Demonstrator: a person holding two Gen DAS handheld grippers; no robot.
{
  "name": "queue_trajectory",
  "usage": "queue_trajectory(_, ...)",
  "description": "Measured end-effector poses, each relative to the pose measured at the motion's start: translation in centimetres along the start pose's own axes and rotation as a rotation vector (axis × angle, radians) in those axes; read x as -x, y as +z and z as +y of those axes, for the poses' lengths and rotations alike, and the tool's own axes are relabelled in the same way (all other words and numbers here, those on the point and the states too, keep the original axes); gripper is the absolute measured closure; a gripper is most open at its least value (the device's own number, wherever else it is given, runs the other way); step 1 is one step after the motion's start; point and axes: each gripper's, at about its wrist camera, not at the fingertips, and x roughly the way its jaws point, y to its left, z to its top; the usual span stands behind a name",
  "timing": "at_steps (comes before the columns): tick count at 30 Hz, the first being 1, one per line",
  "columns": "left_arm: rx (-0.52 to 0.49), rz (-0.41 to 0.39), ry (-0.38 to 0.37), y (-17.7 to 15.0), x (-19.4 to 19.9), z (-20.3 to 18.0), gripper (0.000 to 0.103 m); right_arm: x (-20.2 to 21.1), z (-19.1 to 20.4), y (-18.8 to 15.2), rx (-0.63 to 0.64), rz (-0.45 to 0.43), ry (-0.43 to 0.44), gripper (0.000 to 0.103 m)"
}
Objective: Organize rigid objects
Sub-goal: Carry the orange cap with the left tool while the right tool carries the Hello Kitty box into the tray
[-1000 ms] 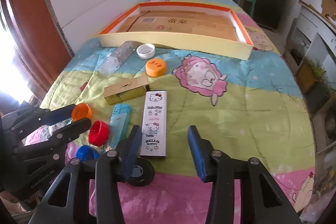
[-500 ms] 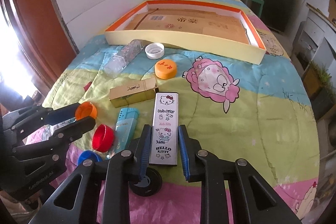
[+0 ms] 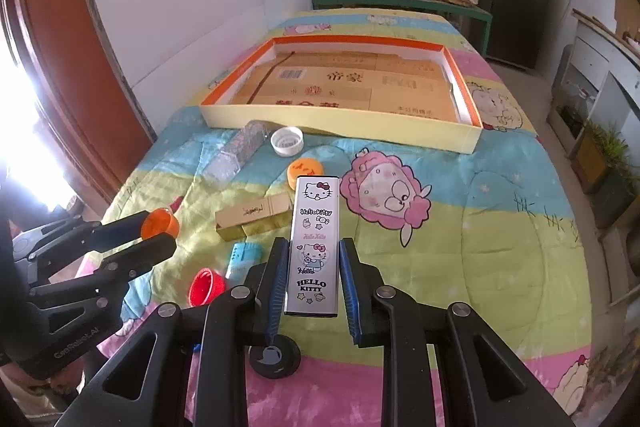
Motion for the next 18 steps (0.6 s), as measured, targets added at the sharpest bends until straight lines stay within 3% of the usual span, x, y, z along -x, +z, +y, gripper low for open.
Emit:
queue_trajectory(9, 0.028, -0.034, 0.027, 2.5, 0.2, -0.4, 0.073, 0.0, 0.0, 1.8, 0.014, -0.033, 0.011, 0.077)
queue_trajectory(18, 0.117, -0.054, 0.058, 5.5, -0.3, 0.5, 0.073, 0.3, -0.8, 3.8, 0.006, -0.072, -0.013, 0.077)
